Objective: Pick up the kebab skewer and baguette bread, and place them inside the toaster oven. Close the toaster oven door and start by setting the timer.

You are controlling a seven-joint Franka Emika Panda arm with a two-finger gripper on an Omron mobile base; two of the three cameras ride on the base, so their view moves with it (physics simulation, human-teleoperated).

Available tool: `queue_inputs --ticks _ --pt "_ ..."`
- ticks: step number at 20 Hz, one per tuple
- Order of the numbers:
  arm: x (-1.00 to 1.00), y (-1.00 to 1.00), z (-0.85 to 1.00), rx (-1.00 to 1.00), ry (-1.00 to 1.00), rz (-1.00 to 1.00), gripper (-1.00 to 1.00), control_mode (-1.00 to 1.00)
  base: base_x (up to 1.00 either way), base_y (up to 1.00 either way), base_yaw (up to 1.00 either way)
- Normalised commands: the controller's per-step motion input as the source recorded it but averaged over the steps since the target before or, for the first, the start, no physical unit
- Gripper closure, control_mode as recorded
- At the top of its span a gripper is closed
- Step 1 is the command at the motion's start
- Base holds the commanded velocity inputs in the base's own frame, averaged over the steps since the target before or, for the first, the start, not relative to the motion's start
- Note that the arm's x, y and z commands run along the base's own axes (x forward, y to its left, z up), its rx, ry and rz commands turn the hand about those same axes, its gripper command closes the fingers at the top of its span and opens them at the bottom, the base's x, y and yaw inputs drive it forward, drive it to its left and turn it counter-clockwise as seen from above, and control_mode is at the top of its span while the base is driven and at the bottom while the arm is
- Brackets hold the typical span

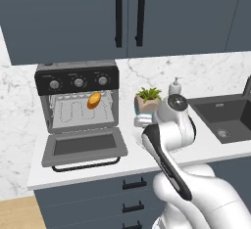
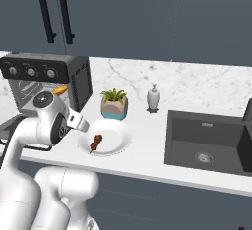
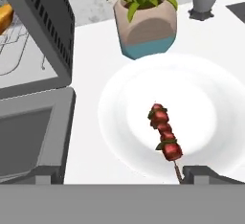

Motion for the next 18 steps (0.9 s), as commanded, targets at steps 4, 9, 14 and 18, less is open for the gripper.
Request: queue_inputs --ticks 4,9,14,18 --pt "0.00 -0.53 -0.09 0.06 0.07 0.00 -1.00 -1.00 0.00 0.00 0.00" --pt "0.00 -0.35 -0.13 0.05 0.12 0.00 -1.00 -1.00 0.00 0.00 0.00" --pt "0.00 -0.25 -0.53 0.00 0.01 0.00 -1.00 -1.00 0.00 0.00 0.00" --pt "0.00 -0.11 -0.62 0.00 0.00 0.00 -1.00 -1.00 0.00 0.00 0.00"
